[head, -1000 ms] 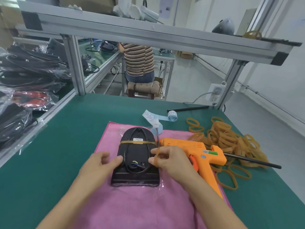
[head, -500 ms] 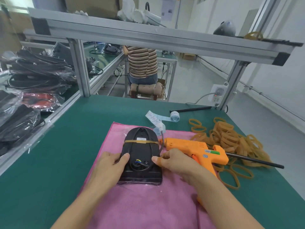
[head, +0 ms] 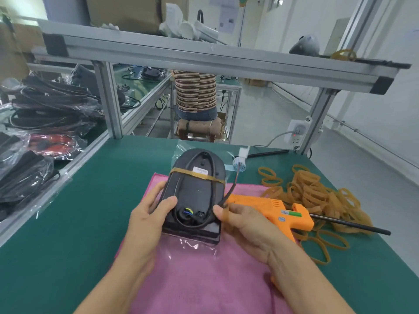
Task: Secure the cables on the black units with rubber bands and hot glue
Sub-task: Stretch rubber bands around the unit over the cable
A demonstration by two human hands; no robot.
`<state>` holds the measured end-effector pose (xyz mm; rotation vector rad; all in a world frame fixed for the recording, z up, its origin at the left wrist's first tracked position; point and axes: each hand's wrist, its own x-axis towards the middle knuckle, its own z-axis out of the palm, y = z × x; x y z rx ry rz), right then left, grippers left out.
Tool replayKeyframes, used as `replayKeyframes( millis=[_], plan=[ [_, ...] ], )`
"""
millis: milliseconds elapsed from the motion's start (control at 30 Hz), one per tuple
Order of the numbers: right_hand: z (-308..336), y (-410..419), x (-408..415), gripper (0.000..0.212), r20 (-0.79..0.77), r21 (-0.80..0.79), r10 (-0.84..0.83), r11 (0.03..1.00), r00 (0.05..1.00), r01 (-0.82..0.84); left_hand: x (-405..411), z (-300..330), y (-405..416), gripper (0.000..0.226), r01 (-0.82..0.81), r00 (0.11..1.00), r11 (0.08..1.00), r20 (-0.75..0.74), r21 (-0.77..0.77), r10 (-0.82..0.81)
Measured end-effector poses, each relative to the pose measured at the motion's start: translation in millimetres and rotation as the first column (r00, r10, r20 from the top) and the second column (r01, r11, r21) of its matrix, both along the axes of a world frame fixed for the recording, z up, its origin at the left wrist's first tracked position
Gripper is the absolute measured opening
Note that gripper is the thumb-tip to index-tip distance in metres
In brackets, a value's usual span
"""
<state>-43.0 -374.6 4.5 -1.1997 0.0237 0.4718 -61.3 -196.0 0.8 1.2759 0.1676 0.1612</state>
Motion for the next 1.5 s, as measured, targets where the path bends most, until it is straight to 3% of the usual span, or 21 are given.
replayKeyframes(
  millis=[233, 400, 500, 600, 633, 667, 700, 767, 867, 933, 1000, 1133, 1267, 1367, 1433, 1500],
  plan=[
    [7.2, 9.3, 7.1, 0.035, -0.087, 0.01, 0.108, 0.994, 0.99, -0.107, 3.2, -9.4, -9.7, 0.043, -0.211, 0.976, 0.974, 0.03, -0.081, 0.214],
    [8.8, 12.7, 9.6, 0.053, -0.067, -0.023, 0.177, 0.984, 0.982, -0.179, 6.0, -11.4, -6.2, 0.046, -0.192, 0.973, 0.978, 0.117, -0.082, 0.201],
    [8.4, 14.4, 10.9, 0.06, -0.086, 0.014, 0.148, 0.989, 0.985, -0.147, 8.8, -10.5, -6.0, 0.044, -0.161, 0.981, 0.983, 0.095, -0.084, 0.168],
    [6.5, 18.5, 12.0, 0.035, -0.073, -0.003, 0.068, 0.998, 0.995, -0.068, 8.6, -2.8, -5.1, 0.035, -0.108, 0.992, 0.991, 0.059, -0.074, 0.113],
    [5.7, 20.3, 12.3, 0.022, -0.07, -0.009, 0.035, 0.999, 0.997, -0.035, 6.3, -1.3, -4.2, 0.03, -0.171, 0.982, 0.982, 0.092, 0.076, 0.163],
    [5.2, 22.2, 12.6, 0.013, -0.063, -0.017, 0.005, 1.0, 0.998, -0.006, 3.2, 0.2, -4.4, 0.027, -0.287, 0.953, 0.91, 0.188, 0.299, 0.239],
    [4.6, 23.9, 13.0, 0.01, -0.048, -0.03, -0.022, 0.999, 0.999, 0.02, -2.1, 1.9, -6.6, 0.025, -0.409, 0.903, 0.779, 0.331, 0.475, 0.273],
    [4.0, 28.1, 14.0, 0.011, 0.005, -0.045, -0.076, 0.996, 0.997, 0.076, -11.8, 0.6, -23.1, 0.021, -0.513, 0.828, 0.599, 0.54, 0.615, 0.154],
    [1.3, 36.4, 13.5, 0.03, 0.053, -0.002, -0.185, 0.983, 0.981, 0.185, -19.7, -7.7, -50.2, 0.017, -0.502, 0.831, 0.431, 0.557, 0.75, -0.001],
    [0.2, 41.1, 12.7, 0.038, 0.067, 0.018, -0.257, 0.966, 0.964, 0.256, -13.2, -10.1, -54.4, 0.02, -0.512, 0.845, 0.329, 0.534, 0.794, 0.026],
    [-1.4, 44.6, 11.3, 0.039, 0.091, 0.052, -0.323, 0.946, 0.942, 0.319, -7.2, -8.7, -56.0, 0.03, -0.511, 0.855, 0.283, 0.514, 0.812, 0.068],
    [-1.6, 51.2, 7.1, 0.035, 0.127, 0.079, -0.401, 0.916, 0.907, 0.394, -1.1, -5.8, -60.1, 0.034, -0.573, 0.814, 0.322, 0.568, 0.753, 0.12],
    [-3.0, 49.6, 9.5, 0.032, 0.111, 0.097, -0.431, 0.902, 0.896, 0.422, 2.3, -8.2, -57.0, 0.031, -0.544, 0.828, 0.39, 0.549, 0.743, 0.108],
    [-2.2, 55.5, 6.7, 0.028, 0.151, 0.078, -0.455, 0.89, 0.877, 0.448, 4.0, -4.6, -55.8, 0.016, -0.555, 0.825, 0.364, 0.55, 0.748, 0.127],
    [-0.3, 58.1, 6.8, 0.014, 0.114, 0.084, -0.514, 0.858, 0.85, 0.507, 5.0, -7.6, -51.5, 0.009, -0.562, 0.821, 0.354, 0.555, 0.748, 0.13],
    [5.1, 55.4, 9.3, 0.002, 0.074, 0.078, -0.555, 0.832, 0.829, 0.55, 8.0, -13.9, -40.4, 0.029, -0.521, 0.852, 0.411, 0.486, 0.748, 0.195]
  ],
)
